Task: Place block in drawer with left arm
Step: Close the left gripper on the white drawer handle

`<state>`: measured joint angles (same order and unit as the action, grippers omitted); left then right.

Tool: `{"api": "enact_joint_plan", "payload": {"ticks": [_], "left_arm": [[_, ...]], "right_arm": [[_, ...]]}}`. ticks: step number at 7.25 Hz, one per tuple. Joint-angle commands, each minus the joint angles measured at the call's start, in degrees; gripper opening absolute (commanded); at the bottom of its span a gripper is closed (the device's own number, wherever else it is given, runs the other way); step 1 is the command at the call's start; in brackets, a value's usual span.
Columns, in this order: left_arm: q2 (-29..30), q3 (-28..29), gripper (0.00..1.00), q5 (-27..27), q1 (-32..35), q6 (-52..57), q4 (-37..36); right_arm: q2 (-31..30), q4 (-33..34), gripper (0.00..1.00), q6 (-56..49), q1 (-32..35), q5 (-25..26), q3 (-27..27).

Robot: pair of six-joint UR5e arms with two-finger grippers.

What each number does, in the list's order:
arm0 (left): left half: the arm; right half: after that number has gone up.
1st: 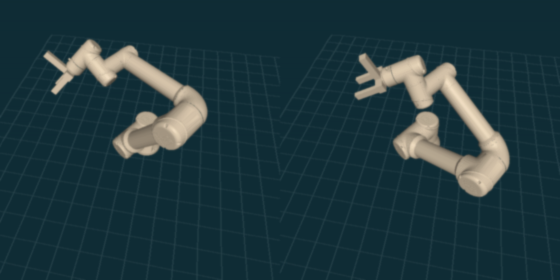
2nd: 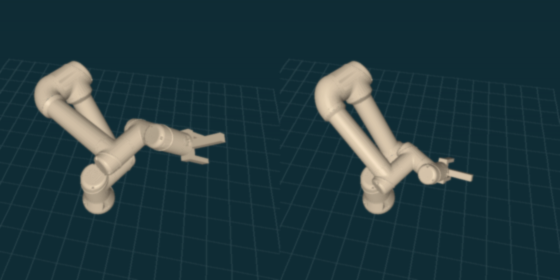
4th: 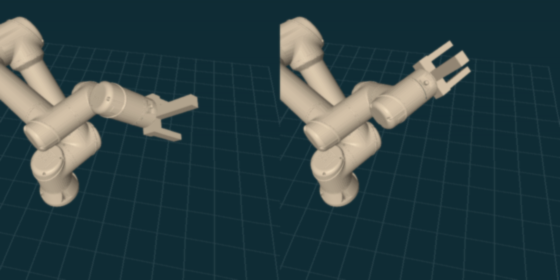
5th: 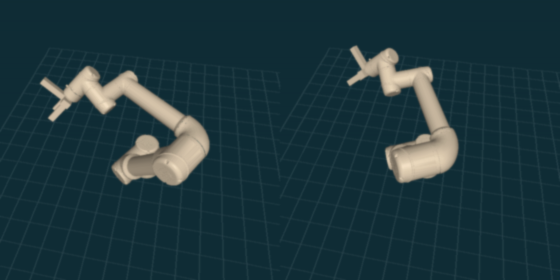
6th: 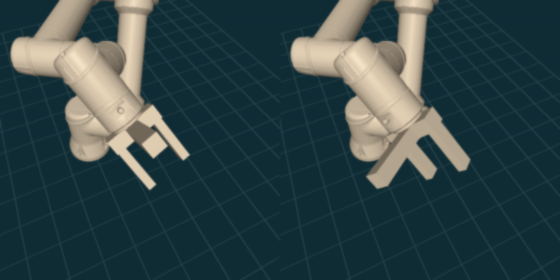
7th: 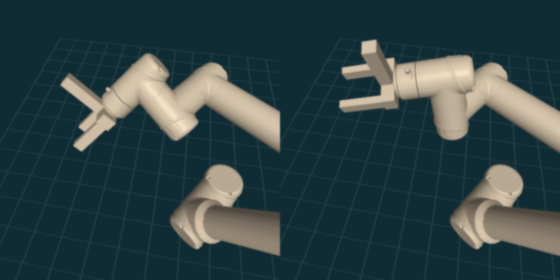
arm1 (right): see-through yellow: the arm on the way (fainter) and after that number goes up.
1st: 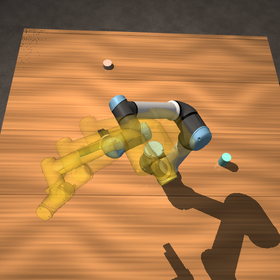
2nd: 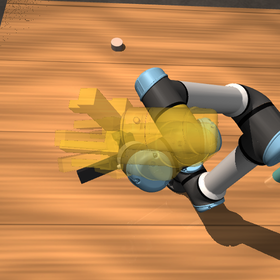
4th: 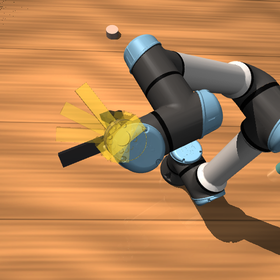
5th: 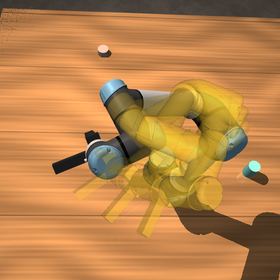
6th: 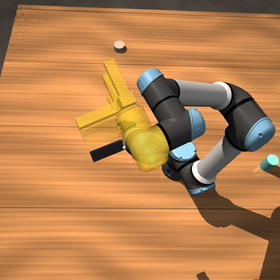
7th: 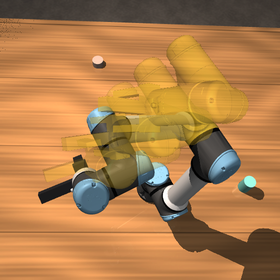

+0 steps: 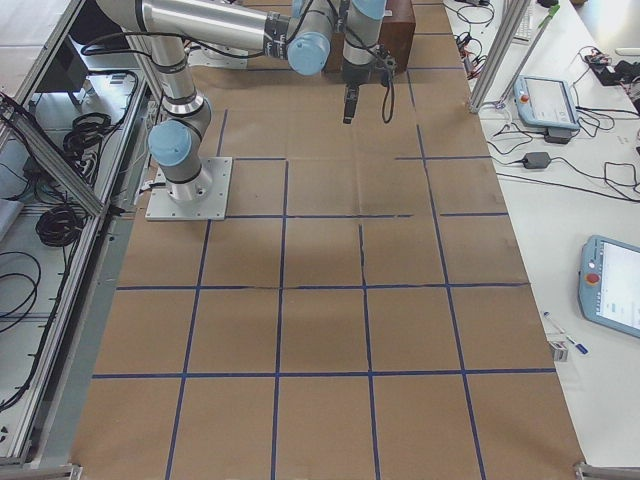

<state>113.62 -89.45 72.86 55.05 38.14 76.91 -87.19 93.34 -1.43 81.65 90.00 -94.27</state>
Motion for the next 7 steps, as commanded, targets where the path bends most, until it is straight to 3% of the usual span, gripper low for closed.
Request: {"api": "enact_joint_plan", "payload": {"ticks": [1, 7], "left_arm": [[0.29, -0.02, 0.99, 0.0, 0.06, 0.09, 0.0], [1.08, 0.94, 0.99, 0.61, -1.69, 0.62, -1.5]], "right_arm": [[0.0, 0.0, 1.0, 0.02, 0.0, 0.0, -0.03], [0.0, 0.0, 1.0, 0.02, 0.0, 0.0, -0.03]]}}
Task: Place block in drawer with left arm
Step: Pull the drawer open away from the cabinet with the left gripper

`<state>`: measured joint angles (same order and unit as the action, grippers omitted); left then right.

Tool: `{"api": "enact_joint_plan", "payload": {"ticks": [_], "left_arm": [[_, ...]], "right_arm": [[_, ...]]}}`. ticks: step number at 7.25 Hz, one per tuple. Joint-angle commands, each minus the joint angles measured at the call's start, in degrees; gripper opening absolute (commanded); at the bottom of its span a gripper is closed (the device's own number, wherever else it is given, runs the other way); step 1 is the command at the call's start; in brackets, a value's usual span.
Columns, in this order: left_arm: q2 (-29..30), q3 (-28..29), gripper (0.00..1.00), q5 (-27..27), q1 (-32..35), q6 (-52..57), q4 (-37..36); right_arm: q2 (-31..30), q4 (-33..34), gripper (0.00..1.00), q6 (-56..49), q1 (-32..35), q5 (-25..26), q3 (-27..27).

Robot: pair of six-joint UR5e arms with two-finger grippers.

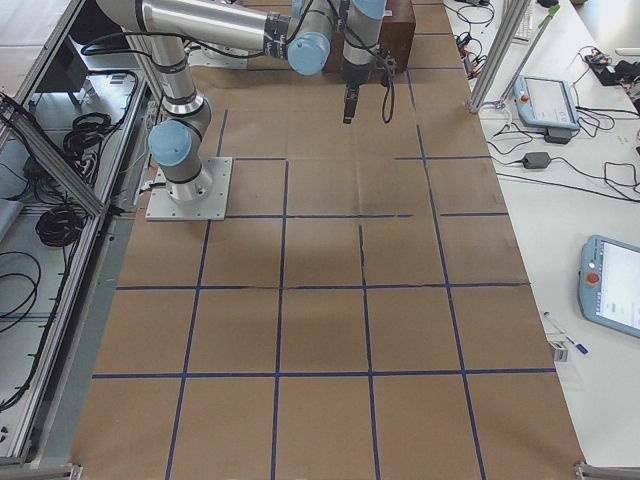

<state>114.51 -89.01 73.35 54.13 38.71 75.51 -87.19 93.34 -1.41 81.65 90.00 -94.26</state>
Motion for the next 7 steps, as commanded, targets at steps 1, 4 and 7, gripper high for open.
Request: {"api": "enact_joint_plan", "payload": {"ticks": [1, 4, 7], "left_arm": [[0.45, 0.85, 0.99, 0.3, -1.65, 0.14, -0.1], [1.24, 2.34, 0.99, 2.04, -2.27, 0.14, -0.1], [2.38, 3.93, 0.99, 2.41, -4.46, 0.14, -0.1]], "right_arm": [[0.0, 0.0, 1.0, 0.0, 0.0, 0.0, 0.04], [0.0, 0.0, 1.0, 0.0, 0.0, 0.0, 0.04], [0.0, 0.0, 1.0, 0.0, 0.0, 0.0, -0.04]]}}
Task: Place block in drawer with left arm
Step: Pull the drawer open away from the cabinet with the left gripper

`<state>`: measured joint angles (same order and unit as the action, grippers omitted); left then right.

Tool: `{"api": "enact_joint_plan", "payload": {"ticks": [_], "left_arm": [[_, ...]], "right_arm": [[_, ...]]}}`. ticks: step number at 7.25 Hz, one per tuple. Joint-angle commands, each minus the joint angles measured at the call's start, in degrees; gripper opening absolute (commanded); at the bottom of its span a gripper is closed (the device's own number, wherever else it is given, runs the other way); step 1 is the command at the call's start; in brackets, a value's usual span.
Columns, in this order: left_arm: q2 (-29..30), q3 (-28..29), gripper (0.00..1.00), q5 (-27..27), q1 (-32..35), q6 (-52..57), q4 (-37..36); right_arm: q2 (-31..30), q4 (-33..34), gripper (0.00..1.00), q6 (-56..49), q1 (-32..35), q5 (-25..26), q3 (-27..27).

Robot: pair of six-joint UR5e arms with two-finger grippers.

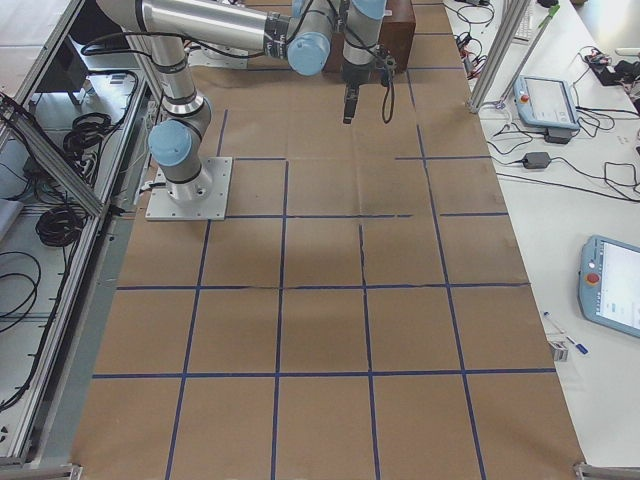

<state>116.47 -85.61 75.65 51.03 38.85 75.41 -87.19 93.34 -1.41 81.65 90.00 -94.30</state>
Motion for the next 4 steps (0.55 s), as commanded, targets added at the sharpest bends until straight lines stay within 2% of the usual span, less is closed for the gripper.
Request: {"api": "enact_joint_plan", "payload": {"ticks": [1, 4], "left_arm": [[0.6, 1.14, 0.99, 0.11, -1.98, 0.52, 0.0], [1.66, 2.89, 0.99, 1.33, -2.51, 1.41, 0.0]], "right_arm": [[0.0, 0.0, 1.0, 0.0, 0.0, 0.0, -0.01], [0.0, 0.0, 1.0, 0.0, 0.0, 0.0, -0.01]]}}
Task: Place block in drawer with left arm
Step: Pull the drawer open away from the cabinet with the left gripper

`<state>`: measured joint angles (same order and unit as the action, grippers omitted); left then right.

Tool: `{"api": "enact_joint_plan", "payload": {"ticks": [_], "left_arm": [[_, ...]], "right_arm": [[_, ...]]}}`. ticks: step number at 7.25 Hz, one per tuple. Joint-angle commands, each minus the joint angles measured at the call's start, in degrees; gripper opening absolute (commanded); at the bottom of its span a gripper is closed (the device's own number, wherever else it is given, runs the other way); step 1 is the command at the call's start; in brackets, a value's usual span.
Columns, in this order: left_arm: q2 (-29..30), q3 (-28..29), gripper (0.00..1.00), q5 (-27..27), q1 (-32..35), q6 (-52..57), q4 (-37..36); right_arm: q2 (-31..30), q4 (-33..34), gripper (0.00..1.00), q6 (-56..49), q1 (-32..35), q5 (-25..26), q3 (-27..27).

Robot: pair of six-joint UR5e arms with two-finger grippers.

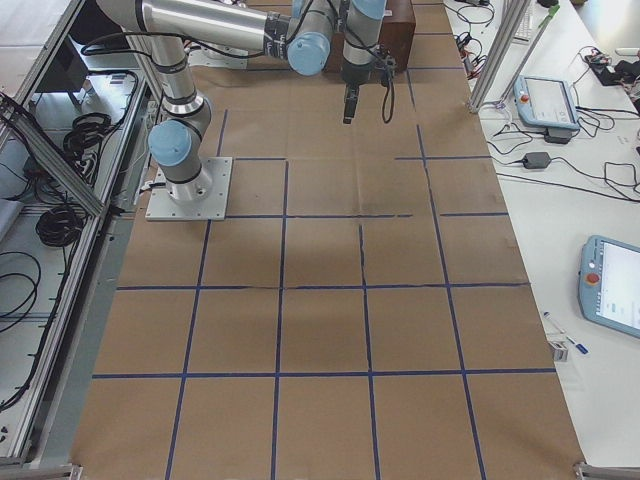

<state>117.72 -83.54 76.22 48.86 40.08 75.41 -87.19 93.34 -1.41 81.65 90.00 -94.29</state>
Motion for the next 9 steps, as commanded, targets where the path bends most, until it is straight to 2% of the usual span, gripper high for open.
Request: {"api": "enact_joint_plan", "payload": {"ticks": [1, 9], "left_arm": [[0.93, 1.19, 0.99, 0.77, -0.52, 0.44, 0.0], [1.73, 3.12, 0.99, 2.96, -0.7, 2.63, -0.26]], "right_arm": [[0.0, 0.0, 1.0, 0.0, 0.0, 0.0, -0.02], [0.0, 0.0, 1.0, 0.0, 0.0, 0.0, -0.02]]}}
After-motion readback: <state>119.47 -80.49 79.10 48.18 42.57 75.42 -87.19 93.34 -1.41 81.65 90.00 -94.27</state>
